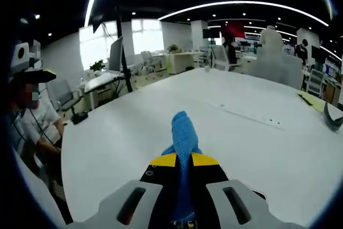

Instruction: Wipe the mirror surface with the cleaning cloth until all visible marks leave the cleaned area.

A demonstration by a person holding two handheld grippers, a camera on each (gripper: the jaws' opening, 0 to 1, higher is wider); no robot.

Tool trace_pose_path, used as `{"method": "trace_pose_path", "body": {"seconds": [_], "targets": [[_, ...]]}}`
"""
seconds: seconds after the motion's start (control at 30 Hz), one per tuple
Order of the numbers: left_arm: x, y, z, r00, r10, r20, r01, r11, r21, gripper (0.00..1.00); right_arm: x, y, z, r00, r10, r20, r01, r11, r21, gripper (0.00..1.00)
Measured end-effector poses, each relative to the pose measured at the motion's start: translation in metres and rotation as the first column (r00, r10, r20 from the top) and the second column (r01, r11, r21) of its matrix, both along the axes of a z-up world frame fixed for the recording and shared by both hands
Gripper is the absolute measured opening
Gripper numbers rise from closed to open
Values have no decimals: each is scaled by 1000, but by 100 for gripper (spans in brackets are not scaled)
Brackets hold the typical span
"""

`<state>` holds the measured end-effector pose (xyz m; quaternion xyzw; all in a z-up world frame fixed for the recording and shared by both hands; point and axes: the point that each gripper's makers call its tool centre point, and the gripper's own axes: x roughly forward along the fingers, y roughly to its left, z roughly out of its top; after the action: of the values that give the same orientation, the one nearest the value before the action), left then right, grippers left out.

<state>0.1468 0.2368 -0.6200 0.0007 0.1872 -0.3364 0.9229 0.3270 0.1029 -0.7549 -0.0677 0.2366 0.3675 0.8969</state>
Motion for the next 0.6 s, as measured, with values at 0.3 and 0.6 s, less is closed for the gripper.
{"method": "trace_pose_path", "body": {"seconds": [0.3,0.6], "targets": [[-2,-2,0,1000,-5,-4,5,1000,-5,97,5,26,-6,1000,26,-15,-26,1000,10,3],[-2,5,0,1000,-1,-7,1,1000,-7,97,9,37,-10,999,36,-23,-36,999,11,3]]}}
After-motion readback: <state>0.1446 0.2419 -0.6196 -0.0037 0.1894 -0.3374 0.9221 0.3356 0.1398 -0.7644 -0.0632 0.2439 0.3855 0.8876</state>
